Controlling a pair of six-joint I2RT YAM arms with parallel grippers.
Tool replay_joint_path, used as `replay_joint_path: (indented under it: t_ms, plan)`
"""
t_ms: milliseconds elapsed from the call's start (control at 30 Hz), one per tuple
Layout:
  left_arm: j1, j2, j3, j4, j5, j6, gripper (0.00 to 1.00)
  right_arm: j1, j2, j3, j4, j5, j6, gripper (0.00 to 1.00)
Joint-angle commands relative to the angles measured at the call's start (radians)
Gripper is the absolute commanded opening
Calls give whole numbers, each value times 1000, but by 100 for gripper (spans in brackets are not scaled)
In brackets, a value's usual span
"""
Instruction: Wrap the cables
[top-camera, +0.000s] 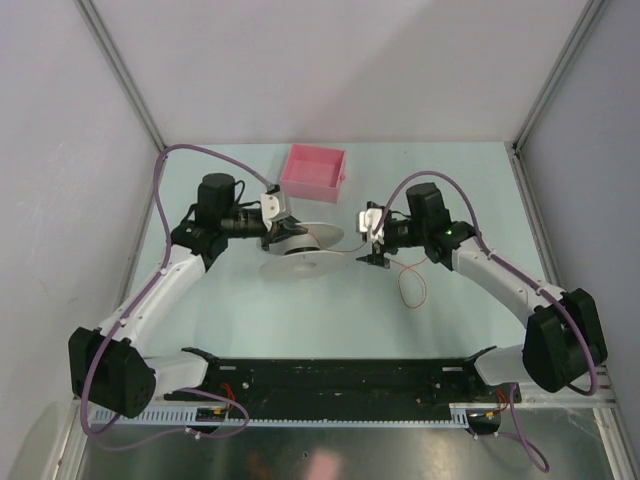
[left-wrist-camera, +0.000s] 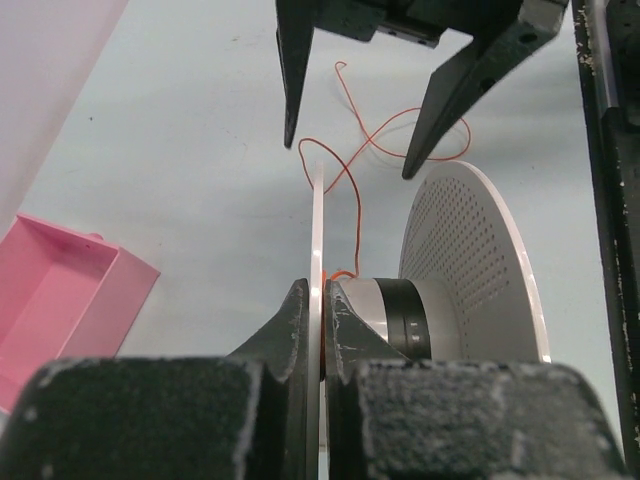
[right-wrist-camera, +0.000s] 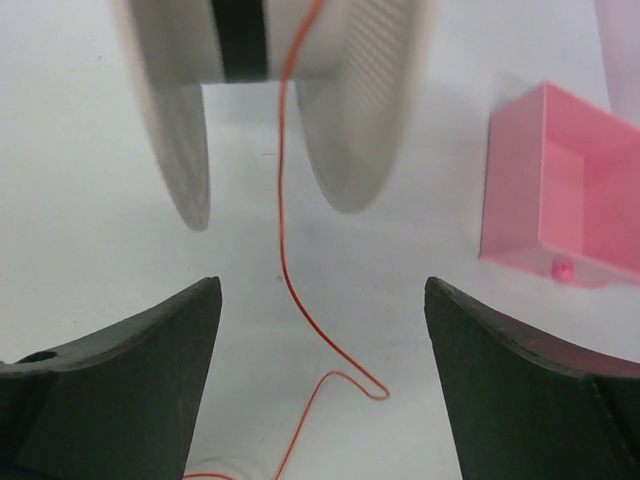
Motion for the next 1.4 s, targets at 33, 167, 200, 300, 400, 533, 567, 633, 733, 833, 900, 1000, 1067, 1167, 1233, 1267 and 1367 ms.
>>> replay_joint_path:
  t_ms: [33,167,200,300,400,533,567,633,733,833,900,1000,1067,1167,1233,1267,1367]
  plan:
    - [8,-44,45,27,71,36,0,52,47,34,-46,2,-252,80]
    - [12,-56,48,23,84,40,0,43,97,34,-74,46,-341,60]
    - [15,-57,49,21,88,39,0,34,102,35,-82,53,-356,54]
    - [26,-64,53,17,95,37,0,1,98,34,-118,71,-390,29]
    - [38,-69,54,13,100,45,0,-36,78,34,-156,85,-412,8]
    - [59,-70,54,4,106,59,0,-84,53,34,-195,100,-424,0]
    - [66,-71,55,-1,110,65,0,-96,49,35,-207,104,-429,0]
    - [78,-68,58,-13,116,80,0,-118,43,35,-224,108,-432,0]
    - [92,-61,67,-32,124,97,0,-141,34,35,-244,108,-436,0]
    - [98,-56,75,-41,132,102,0,-148,33,35,-253,106,-436,0]
    - [98,-50,83,-43,139,95,0,-145,35,34,-245,99,-422,0]
    - [98,-39,98,-44,147,69,0,-128,41,34,-227,94,-397,0]
    - [99,-34,109,-44,153,49,0,-113,46,35,-216,94,-383,0]
    - [99,-24,131,-44,152,15,0,-95,54,35,-187,103,-332,15]
    - [98,-19,153,-43,151,-12,0,-88,60,34,-153,106,-276,35]
    - [98,-16,165,-43,150,-24,0,-87,61,34,-134,106,-241,47]
    - [100,-3,224,-39,122,-89,0,-92,66,34,-60,105,-125,73]
